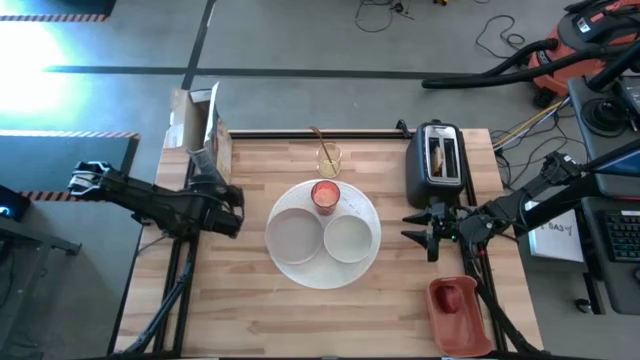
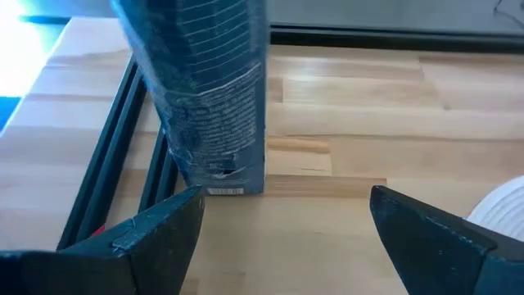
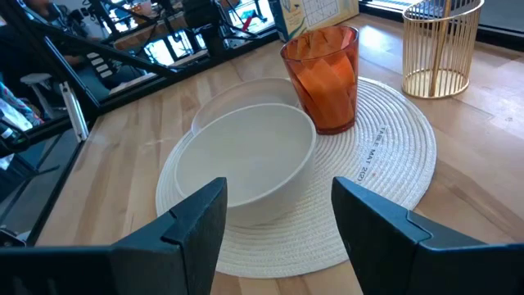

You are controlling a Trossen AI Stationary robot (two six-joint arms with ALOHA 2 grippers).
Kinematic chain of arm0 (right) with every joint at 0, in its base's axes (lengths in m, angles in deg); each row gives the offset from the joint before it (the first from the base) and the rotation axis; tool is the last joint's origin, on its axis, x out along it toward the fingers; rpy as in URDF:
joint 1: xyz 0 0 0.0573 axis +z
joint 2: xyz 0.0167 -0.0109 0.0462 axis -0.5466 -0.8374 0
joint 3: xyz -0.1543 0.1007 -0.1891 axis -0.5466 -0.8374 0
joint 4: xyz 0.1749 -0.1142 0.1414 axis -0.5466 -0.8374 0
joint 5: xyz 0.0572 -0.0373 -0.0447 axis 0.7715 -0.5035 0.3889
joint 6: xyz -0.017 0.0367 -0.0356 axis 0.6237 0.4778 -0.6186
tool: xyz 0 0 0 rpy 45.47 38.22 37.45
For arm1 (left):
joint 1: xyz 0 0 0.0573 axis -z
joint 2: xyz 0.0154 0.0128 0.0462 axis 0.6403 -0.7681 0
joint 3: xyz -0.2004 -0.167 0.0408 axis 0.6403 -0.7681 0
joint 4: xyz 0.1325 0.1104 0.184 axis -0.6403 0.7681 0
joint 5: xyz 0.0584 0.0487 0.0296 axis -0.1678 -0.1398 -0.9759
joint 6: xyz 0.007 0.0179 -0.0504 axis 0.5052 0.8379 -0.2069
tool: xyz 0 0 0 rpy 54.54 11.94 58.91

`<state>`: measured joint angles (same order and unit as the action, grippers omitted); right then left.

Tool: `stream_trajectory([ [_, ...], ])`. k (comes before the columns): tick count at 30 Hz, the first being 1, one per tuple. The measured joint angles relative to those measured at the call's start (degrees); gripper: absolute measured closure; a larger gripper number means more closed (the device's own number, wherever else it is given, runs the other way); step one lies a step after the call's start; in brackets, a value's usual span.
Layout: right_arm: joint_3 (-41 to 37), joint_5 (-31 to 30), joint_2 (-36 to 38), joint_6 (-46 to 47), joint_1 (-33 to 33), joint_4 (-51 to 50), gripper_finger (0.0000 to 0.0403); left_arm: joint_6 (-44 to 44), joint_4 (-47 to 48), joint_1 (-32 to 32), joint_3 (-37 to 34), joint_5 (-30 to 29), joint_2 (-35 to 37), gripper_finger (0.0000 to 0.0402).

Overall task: Arrange a breakfast setting
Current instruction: Pour the cereal from the cereal box into the white bowl

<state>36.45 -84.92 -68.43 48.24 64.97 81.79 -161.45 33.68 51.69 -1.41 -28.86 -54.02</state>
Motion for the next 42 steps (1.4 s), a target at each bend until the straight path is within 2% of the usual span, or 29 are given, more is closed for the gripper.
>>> stream_trajectory([
  [11,0.0,0.0,0.0,0.0,0.02,0.0,0.0193,-9.41,1.64,-0.89,0.56,-2.61,-1.32,0.007],
  [23,0.0,0.0,0.0,0.0,0.0,0.01,0.0193,-13.29,5.94,-5.44,4.58,5.86,-8.95,0.007],
  [29,0.0,0.0,0.02,0.01,0.02,0.02,0.0193,-15.99,10.3,-8.73,5.79,6.23,-14.6,0.007],
  [42,0.0,0.0,0.01,0.01,0.02,0.01,0.0193,-13.92,7.04,-18.02,5.79,-4.23,-22.34,0.007],
])
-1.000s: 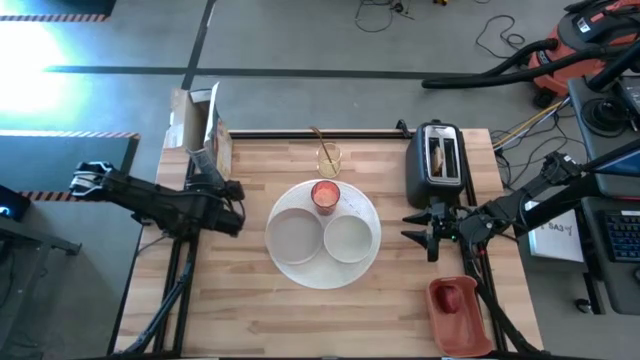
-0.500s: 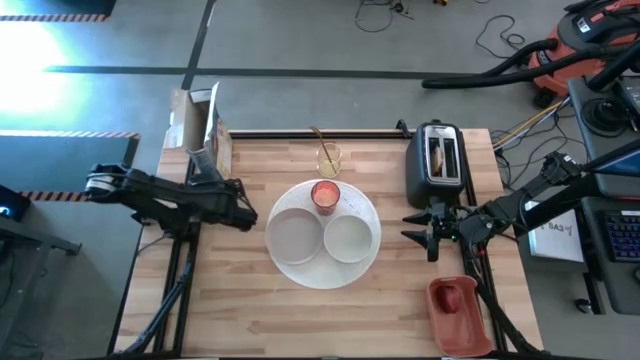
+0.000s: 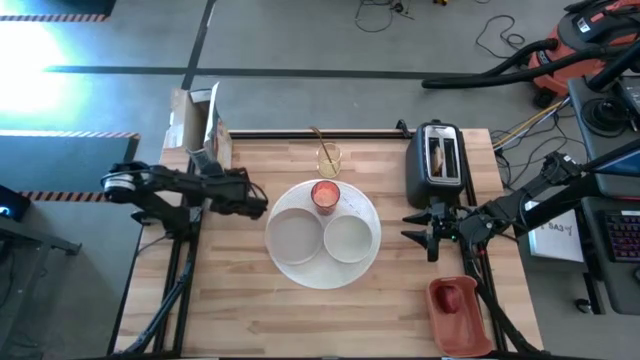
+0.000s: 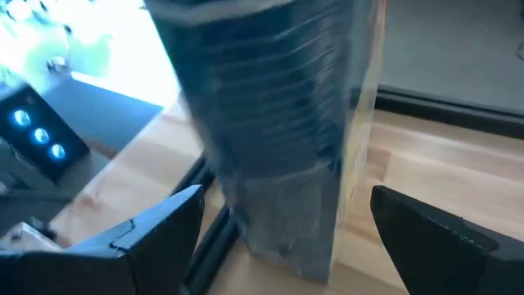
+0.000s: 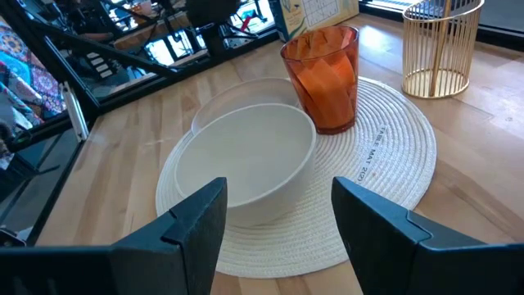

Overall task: Arrange a breakfast setting
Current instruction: Pour the cereal from the cereal box into the white bowl

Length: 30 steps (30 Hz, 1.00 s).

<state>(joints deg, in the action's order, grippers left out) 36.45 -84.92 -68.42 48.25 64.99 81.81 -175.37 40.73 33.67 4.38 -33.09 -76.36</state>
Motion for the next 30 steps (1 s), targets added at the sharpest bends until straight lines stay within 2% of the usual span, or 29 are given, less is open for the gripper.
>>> stream_trajectory([
  [10,0.0,0.0,0.01,-0.01,-0.02,0.01,0.0193,3.36,-4.11,-5.15,-2.41,-5.29,-4.67,0.007],
  [17,0.0,0.02,0.01,-0.01,-0.02,-0.01,0.0193,2.45,-11.98,-5.54,-9.28,-14.08,-4.62,0.0073],
  [24,0.0,0.0,0.01,0.01,0.0,-0.01,0.0193,-1.37,-12.36,-5.46,-13.26,-16.25,-4.11,0.0097],
  [30,0.0,0.0,0.01,-0.01,0.0,0.0,0.0193,4.33,-12.73,-4.93,-12.84,-15.86,-4.05,0.0108],
])
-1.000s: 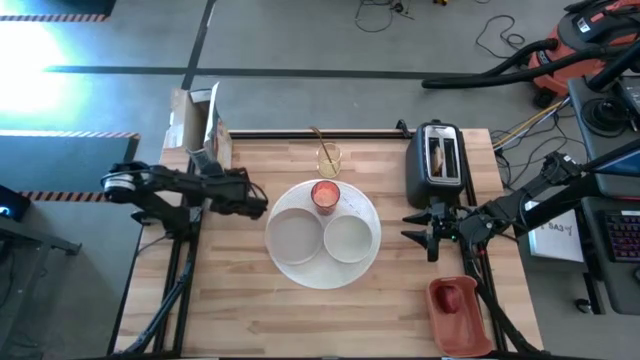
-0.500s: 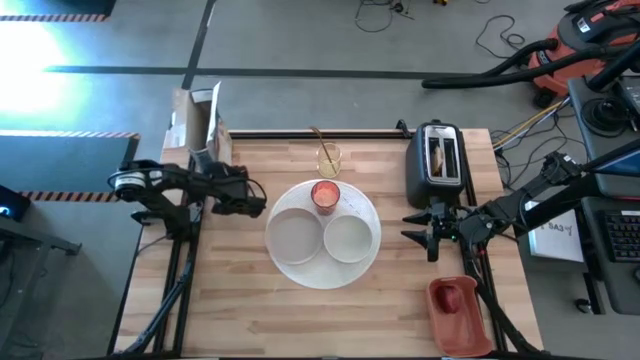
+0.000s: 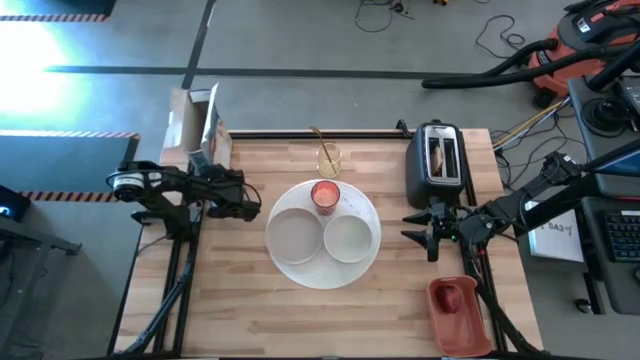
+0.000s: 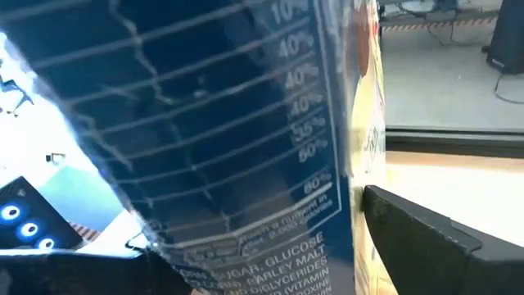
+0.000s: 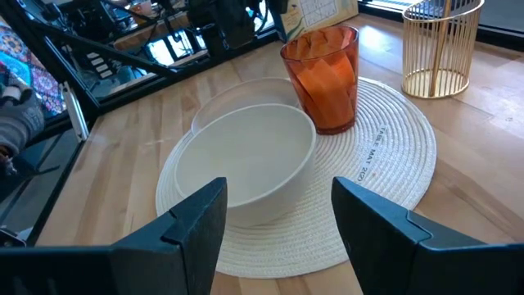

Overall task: Arrange a breakfast setting
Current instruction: Pour the cereal from the cereal box into the white bowl

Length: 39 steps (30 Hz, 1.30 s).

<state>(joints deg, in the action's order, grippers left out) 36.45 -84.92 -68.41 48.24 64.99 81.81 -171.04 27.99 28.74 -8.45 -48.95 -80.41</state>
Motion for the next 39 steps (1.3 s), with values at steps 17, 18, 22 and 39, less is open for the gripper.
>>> stream_trajectory([
  [17,0.0,0.02,0.0,0.01,-0.01,0.01,0.0193,7.63,-0.91,1.16,2.13,2.89,0.18,0.0111],
  [18,0.0,0.01,0.0,0.0,0.0,0.0,0.0193,7.63,-0.91,1.16,2.13,2.95,0.18,0.0114],
  [22,0.0,0.02,-0.02,0.0,0.0,0.01,0.0193,7.65,-0.84,1.16,2.13,3.64,0.18,0.0139],
  [39,0.0,0.02,-0.02,0.0,0.0,-0.01,0.0193,11.05,4.46,4.51,10.4,7.35,0.31,0.0284],
])
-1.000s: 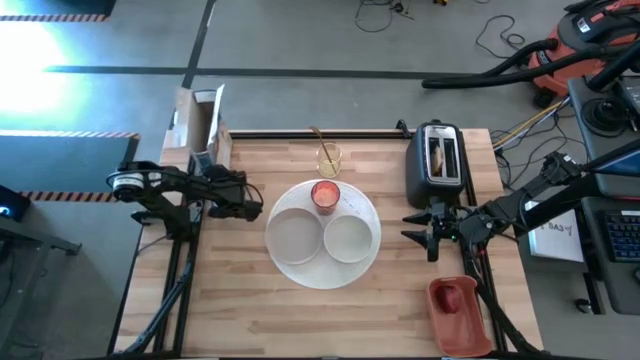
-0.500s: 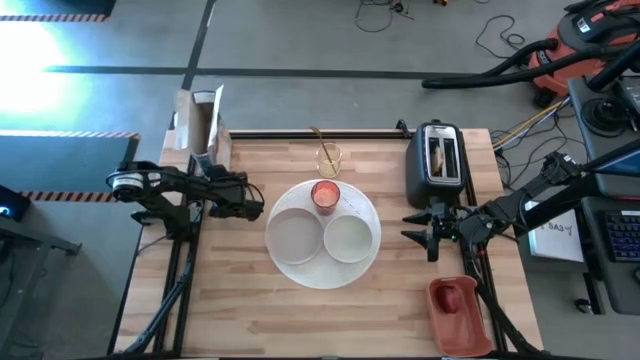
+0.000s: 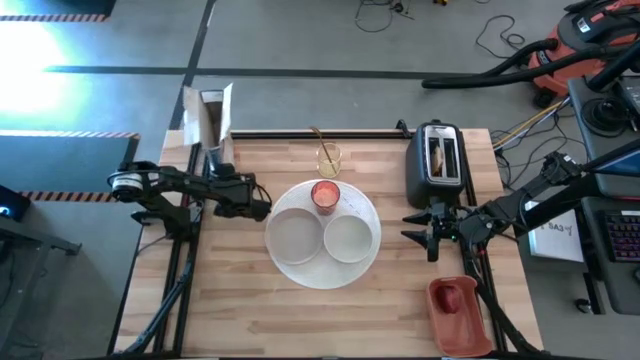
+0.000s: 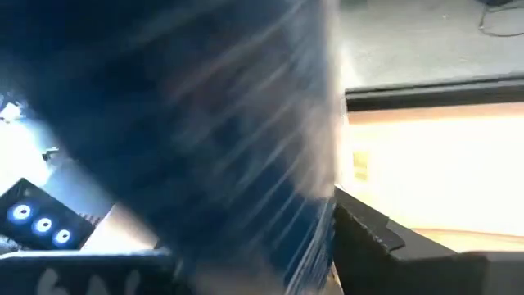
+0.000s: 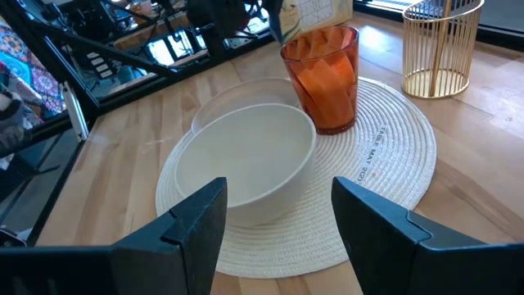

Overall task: Arrange a breakfast setting
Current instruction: Pour the cereal from the cereal box into the white bowl

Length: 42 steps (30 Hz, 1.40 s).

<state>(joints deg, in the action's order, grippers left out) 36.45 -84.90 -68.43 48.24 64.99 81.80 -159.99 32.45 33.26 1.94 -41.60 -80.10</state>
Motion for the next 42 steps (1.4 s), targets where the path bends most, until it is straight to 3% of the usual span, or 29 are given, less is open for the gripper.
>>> stream_trajectory([
  [12,0.0,-0.02,-0.01,0.0,0.0,-0.01,0.0193,-0.43,11.82,7.72,10.2,-0.77,0.85,0.0287],
  [16,0.0,-0.01,-0.01,0.01,0.0,0.0,0.0193,4.11,11.85,12.26,10.85,-1.78,4.41,0.0287],
  [28,0.0,-0.01,0.02,0.01,0.0,-0.01,0.0193,5.01,11.94,29.9,8.94,0.86,18.95,0.0288],
  [42,0.0,-0.02,0.02,0.0,-0.02,-0.01,0.0193,17.09,11.85,33.56,12.39,1.02,25.5,0.0323],
])
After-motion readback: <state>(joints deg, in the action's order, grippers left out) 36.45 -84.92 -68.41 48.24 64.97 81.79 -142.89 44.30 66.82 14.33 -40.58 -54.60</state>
